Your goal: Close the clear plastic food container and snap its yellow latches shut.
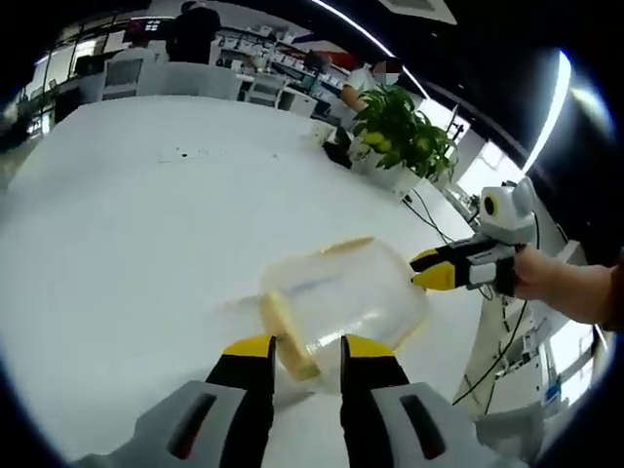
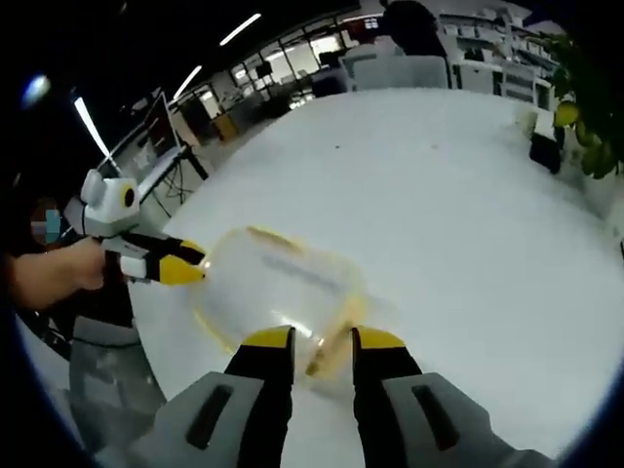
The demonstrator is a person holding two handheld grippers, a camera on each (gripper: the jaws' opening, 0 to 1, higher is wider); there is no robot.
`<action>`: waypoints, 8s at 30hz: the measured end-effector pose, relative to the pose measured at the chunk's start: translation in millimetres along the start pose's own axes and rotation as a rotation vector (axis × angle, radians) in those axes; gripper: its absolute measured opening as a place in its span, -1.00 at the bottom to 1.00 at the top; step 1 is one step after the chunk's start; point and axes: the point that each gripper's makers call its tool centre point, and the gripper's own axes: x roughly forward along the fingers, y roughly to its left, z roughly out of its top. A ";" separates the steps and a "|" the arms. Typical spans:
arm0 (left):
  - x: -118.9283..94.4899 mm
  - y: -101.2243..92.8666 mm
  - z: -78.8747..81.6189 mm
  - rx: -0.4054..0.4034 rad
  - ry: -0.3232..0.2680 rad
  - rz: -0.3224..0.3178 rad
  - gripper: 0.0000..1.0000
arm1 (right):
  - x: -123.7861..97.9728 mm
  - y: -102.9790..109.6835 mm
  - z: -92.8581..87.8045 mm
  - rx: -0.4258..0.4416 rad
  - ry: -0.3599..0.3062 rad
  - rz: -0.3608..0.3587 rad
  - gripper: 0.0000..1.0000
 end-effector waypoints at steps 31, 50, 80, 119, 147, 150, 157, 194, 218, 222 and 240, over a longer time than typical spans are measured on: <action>-6.0 -10.2 0.1 -0.060 -0.014 0.044 -0.80 | 3.5 -4.6 -6.7 0.221 -0.003 -0.050 -0.78; -21.5 15.4 -7.6 -0.128 -0.043 0.049 -0.79 | 27.6 23.3 3.0 0.206 -0.028 -0.049 -0.76; -83.1 61.5 -25.9 0.072 -0.076 0.114 -0.76 | 36.6 79.7 12.0 0.009 -0.077 -0.084 -0.77; -49.8 -20.7 -21.5 0.762 0.052 -0.267 -0.78 | 85.4 146.8 50.4 -0.483 -0.025 0.163 -0.91; -46.1 -29.6 -43.8 1.053 0.061 -0.228 -0.52 | 103.9 155.2 43.0 -0.678 0.224 0.402 -0.46; -43.2 -26.6 -44.1 1.098 0.067 -0.201 -0.52 | 105.4 152.1 34.6 -0.707 0.294 0.434 -0.35; -39.3 -24.8 -45.1 1.148 0.069 -0.184 -0.51 | 109.6 153.9 30.8 -0.664 0.419 0.553 -0.31; -35.9 -21.8 -44.9 1.138 0.100 -0.118 -0.60 | 115.6 150.1 34.3 -0.502 0.608 0.681 -0.55; -50.8 -30.9 -47.8 1.014 0.025 -0.084 -0.44 | 96.7 167.1 52.3 -0.562 0.330 0.559 -0.17; -67.4 -26.8 -47.6 0.914 -0.030 -0.059 -0.44 | 79.2 166.4 62.1 -0.597 0.228 0.500 -0.16; -96.8 15.5 -47.8 0.741 -0.138 0.097 -0.38 | 19.4 124.3 3.5 -0.419 -0.059 0.207 -0.07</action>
